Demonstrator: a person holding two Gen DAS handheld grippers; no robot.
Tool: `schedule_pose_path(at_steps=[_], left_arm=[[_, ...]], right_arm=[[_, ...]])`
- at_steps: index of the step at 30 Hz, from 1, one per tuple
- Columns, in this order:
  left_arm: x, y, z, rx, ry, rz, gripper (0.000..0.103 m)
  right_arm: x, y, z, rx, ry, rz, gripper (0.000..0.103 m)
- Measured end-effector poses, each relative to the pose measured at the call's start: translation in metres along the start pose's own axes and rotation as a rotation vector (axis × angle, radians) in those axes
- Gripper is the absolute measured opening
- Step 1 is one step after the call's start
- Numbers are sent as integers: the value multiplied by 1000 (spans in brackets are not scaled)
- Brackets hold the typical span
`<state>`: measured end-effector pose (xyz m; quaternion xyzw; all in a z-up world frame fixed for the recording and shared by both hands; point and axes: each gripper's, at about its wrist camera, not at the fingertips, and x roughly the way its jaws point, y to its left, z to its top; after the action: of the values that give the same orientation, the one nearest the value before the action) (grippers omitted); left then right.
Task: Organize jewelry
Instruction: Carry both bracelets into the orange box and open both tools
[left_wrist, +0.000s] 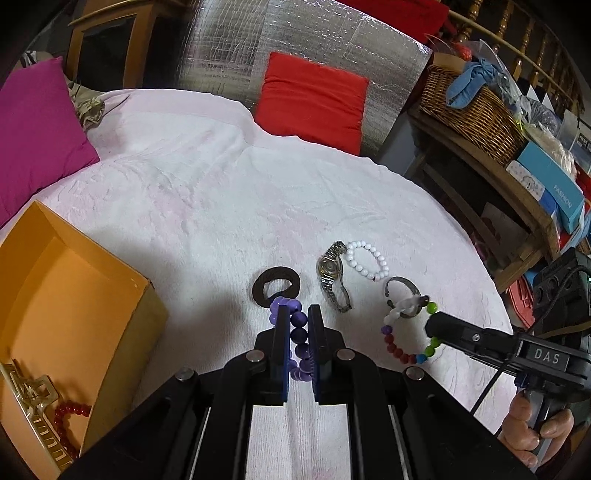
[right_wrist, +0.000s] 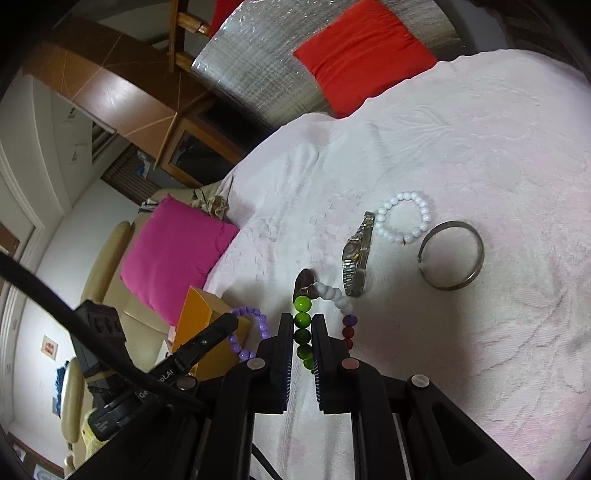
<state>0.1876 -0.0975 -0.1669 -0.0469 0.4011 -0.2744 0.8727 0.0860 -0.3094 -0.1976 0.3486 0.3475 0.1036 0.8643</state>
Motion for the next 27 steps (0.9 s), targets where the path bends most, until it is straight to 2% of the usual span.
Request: schedule_pose_path(at_steps=[10,17,27], left_arm=[[7,-19,-9,74,16,39,9],[12,-33,-11,139,2,133,9],[10,-38,-11,162,-19,205,9]], right_arm=[[14,-4,-5,4,32,-38,11],[7,-4,-3,-12,17,-39,11],[-5,-4,-1,-13,-4,-35,11]])
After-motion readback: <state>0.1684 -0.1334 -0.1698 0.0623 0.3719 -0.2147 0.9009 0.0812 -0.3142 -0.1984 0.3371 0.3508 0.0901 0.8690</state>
